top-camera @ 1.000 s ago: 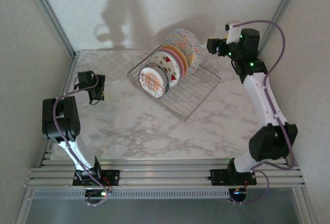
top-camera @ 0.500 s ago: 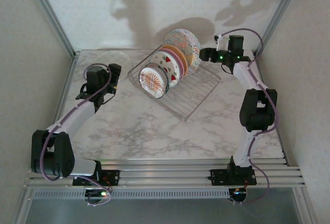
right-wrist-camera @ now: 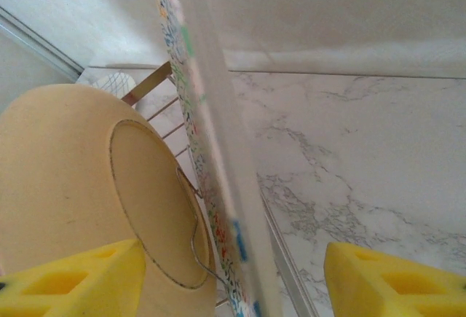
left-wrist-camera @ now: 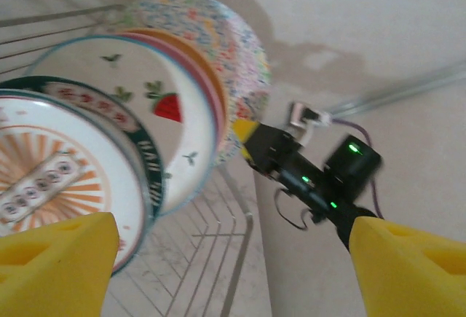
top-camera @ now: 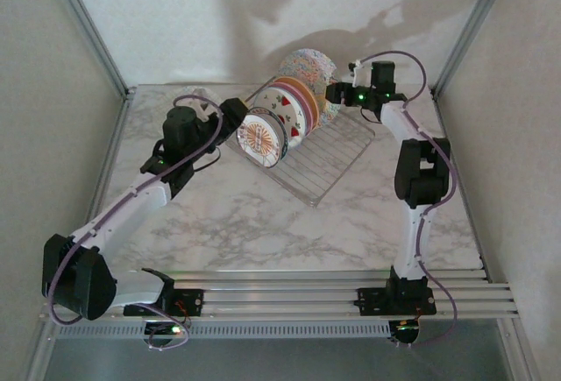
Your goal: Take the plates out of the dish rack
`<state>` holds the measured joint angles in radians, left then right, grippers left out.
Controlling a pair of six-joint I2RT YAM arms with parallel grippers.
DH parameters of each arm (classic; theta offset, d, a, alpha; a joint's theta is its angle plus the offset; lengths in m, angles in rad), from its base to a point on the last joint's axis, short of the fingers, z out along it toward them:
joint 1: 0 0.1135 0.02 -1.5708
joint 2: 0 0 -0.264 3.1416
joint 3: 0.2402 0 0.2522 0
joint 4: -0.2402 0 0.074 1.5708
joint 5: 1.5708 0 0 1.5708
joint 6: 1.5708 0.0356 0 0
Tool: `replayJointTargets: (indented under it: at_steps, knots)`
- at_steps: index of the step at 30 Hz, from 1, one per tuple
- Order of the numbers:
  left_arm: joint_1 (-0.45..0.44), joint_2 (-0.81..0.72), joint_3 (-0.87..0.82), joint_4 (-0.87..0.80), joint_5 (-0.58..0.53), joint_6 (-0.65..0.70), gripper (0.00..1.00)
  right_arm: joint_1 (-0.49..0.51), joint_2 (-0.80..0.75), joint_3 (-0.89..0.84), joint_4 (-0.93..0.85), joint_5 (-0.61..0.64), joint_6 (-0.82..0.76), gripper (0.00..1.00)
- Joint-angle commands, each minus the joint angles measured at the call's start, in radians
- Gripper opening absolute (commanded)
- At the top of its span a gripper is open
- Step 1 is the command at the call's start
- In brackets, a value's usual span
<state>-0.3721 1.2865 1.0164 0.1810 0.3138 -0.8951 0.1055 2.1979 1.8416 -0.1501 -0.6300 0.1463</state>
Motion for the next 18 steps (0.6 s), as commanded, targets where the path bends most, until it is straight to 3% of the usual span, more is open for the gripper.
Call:
replayJointTargets:
  at_steps: [1, 18]
  knots:
    - [-0.025, -0.010, 0.043, 0.043, -0.025, 0.085, 0.82, -0.002, 0.030, 0.055, 0.023, -0.033, 0.018, 0.63]
    - [-0.025, 0.053, 0.086, 0.026, -0.016, 0.116, 0.81, 0.024, 0.052, 0.107, -0.031, -0.027, -0.038, 0.26]
